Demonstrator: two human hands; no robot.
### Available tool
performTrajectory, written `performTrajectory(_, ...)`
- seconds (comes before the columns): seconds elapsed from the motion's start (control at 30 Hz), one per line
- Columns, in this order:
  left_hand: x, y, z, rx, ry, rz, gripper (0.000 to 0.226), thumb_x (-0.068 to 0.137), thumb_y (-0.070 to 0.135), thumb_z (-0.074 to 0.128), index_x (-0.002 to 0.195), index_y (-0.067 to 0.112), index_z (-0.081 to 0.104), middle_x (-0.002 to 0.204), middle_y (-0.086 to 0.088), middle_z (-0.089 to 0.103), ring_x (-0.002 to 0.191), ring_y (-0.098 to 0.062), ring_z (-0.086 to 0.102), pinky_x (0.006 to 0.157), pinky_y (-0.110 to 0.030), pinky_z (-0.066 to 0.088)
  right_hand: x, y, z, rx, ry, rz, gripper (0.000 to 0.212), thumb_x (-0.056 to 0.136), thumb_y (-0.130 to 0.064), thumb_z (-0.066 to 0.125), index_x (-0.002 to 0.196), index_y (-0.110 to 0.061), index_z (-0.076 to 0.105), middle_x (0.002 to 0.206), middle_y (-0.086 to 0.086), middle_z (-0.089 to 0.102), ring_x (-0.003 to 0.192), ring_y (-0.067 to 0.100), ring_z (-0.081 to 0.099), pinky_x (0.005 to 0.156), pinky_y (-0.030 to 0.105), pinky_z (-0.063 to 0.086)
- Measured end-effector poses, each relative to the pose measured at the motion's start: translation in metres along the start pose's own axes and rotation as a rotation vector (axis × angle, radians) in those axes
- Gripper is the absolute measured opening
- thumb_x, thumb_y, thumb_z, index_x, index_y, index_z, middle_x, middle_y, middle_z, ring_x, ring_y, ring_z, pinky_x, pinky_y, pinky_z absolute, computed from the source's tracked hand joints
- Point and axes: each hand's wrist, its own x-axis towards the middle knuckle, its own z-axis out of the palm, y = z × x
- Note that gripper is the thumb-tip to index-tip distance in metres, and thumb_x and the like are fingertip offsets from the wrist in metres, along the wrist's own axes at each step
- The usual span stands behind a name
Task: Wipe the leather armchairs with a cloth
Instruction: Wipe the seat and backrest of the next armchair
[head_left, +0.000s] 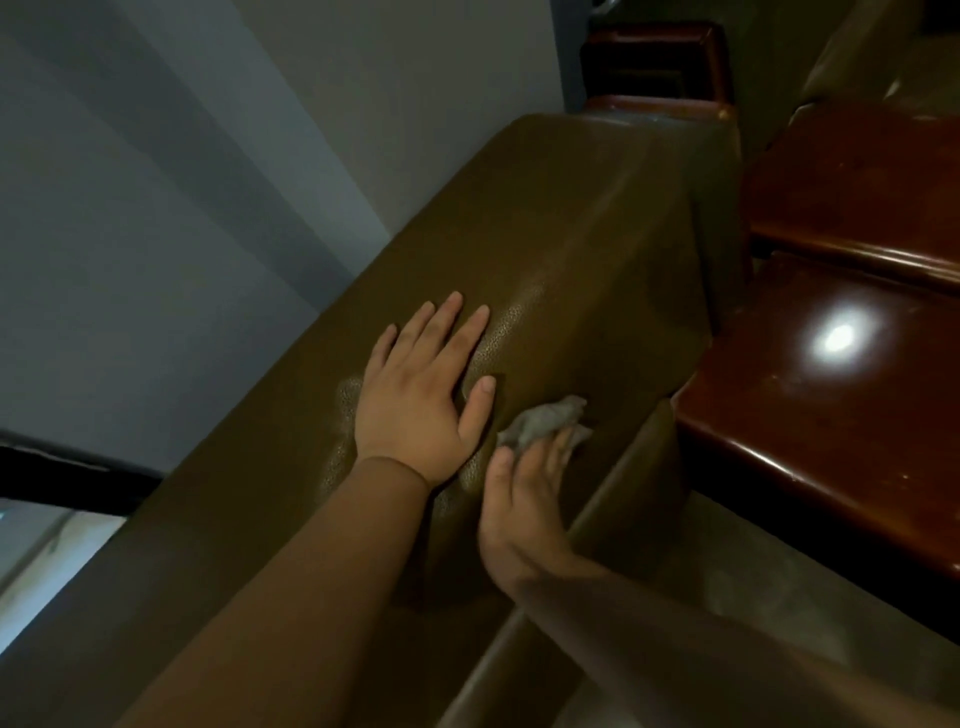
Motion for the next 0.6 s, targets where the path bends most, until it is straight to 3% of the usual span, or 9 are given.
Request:
performTrajectory(0.07, 0.0, 0.0, 0.002, -0.018, 0.014, -0.009, 0.061, 0.105, 0.053, 0.034, 0.162, 0.031, 0.04, 0.169, -0.001, 0.037, 0.157, -0.023, 0.03, 0.127, -0.053, 0.024, -0.001, 0.025, -0.003, -0.088, -0.05, -0.025, 0.06, 0.108, -0.038, 0.022, 0.153, 0.002, 0.028, 0.16, 0.042, 0.016, 0.153, 0.052, 0.007, 0.123, 0.066, 0.017)
performTrajectory(0.1, 0.002, 0.0, 0.002, -0.021, 0.016, -0.025, 0.06, 0.105, 0.052, 0.035, 0.161, 0.03, 0.041, 0.168, -0.003, 0.039, 0.156, -0.025, 0.032, 0.127, -0.052, 0.025, 0.009, 0.044, -0.008, -0.111, -0.044, 0.041, 0.056, 0.109, -0.033, 0.024, 0.149, 0.004, 0.032, 0.155, 0.047, 0.024, 0.151, 0.056, 0.012, 0.121, 0.069, 0.022)
performTrajectory(0.17, 0.001, 0.004, -0.003, 0.012, 0.018, -0.1, 0.06, 0.105, 0.053, 0.034, 0.16, 0.029, 0.043, 0.166, -0.004, 0.042, 0.153, -0.028, 0.036, 0.126, -0.051, 0.028, 0.017, 0.061, -0.023, -0.228, -0.092, 0.259, 0.069, 0.111, -0.04, 0.021, 0.16, 0.008, 0.01, 0.166, 0.037, 0.002, 0.157, 0.045, -0.005, 0.128, 0.058, 0.004)
performTrajectory(0.23, -0.005, 0.014, -0.011, 0.049, -0.012, -0.205, 0.061, 0.105, 0.055, 0.031, 0.16, 0.031, 0.041, 0.166, -0.003, 0.041, 0.153, -0.028, 0.037, 0.126, -0.051, 0.03, 0.011, 0.043, -0.027, -0.284, -0.138, 0.316, 0.073, 0.111, -0.046, 0.018, 0.162, 0.003, -0.003, 0.17, 0.025, -0.014, 0.158, 0.035, -0.016, 0.128, 0.048, -0.009)
performTrajectory(0.33, -0.036, 0.021, -0.029, -0.05, -0.171, -0.234, 0.061, 0.107, 0.055, 0.023, 0.165, 0.038, 0.025, 0.174, 0.003, 0.022, 0.161, -0.021, 0.018, 0.131, -0.047, 0.017, -0.019, -0.024, -0.019, -0.189, -0.182, 0.049, 0.072, 0.11, -0.048, 0.015, 0.163, -0.004, -0.007, 0.169, 0.016, -0.026, 0.156, 0.029, -0.024, 0.128, 0.045, -0.012)
performTrajectory(0.43, -0.091, -0.014, -0.058, 0.007, -0.233, -0.15, 0.063, 0.106, 0.059, 0.012, 0.166, 0.042, 0.017, 0.175, 0.007, 0.014, 0.161, -0.016, 0.014, 0.13, -0.047, 0.02, -0.042, -0.056, -0.019, -0.155, -0.197, -0.19, 0.071, 0.107, -0.053, 0.008, 0.163, -0.013, -0.009, 0.166, 0.004, -0.036, 0.15, 0.019, -0.029, 0.127, 0.042, -0.013)
performTrajectory(0.47, -0.109, -0.026, -0.063, 0.074, -0.256, -0.123, 0.064, 0.106, 0.062, 0.01, 0.167, 0.044, 0.011, 0.176, 0.008, 0.01, 0.162, -0.015, 0.011, 0.13, -0.05, 0.019, -0.042, -0.046, -0.018, -0.183, -0.171, -0.251, 0.07, 0.108, -0.05, 0.008, 0.164, -0.01, -0.002, 0.168, 0.007, -0.031, 0.151, 0.022, -0.025, 0.127, 0.044, -0.01)
performTrajectory(0.53, -0.13, -0.039, -0.061, 0.13, -0.27, -0.121, 0.065, 0.106, 0.065, 0.012, 0.167, 0.044, 0.009, 0.176, 0.009, 0.007, 0.163, -0.017, 0.007, 0.13, -0.053, 0.016, -0.032, 0.0, -0.015, -0.276, -0.072, -0.23, 0.069, 0.11, -0.039, 0.012, 0.155, 0.009, 0.029, 0.168, 0.03, 0.004, 0.156, 0.045, 0.002, 0.125, 0.06, 0.007)
performTrajectory(0.6, -0.133, -0.038, -0.052, 0.155, -0.222, -0.134, 0.067, 0.105, 0.064, 0.02, 0.167, 0.041, 0.016, 0.176, 0.005, 0.015, 0.162, -0.02, 0.013, 0.129, -0.055, 0.018, -0.02, 0.05, -0.02, -0.322, 0.008, 0.118, 0.081, 0.109, -0.048, 0.004, 0.15, 0.012, 0.038, 0.164, 0.035, 0.02, 0.154, 0.05, 0.017, 0.125, 0.063, 0.014)
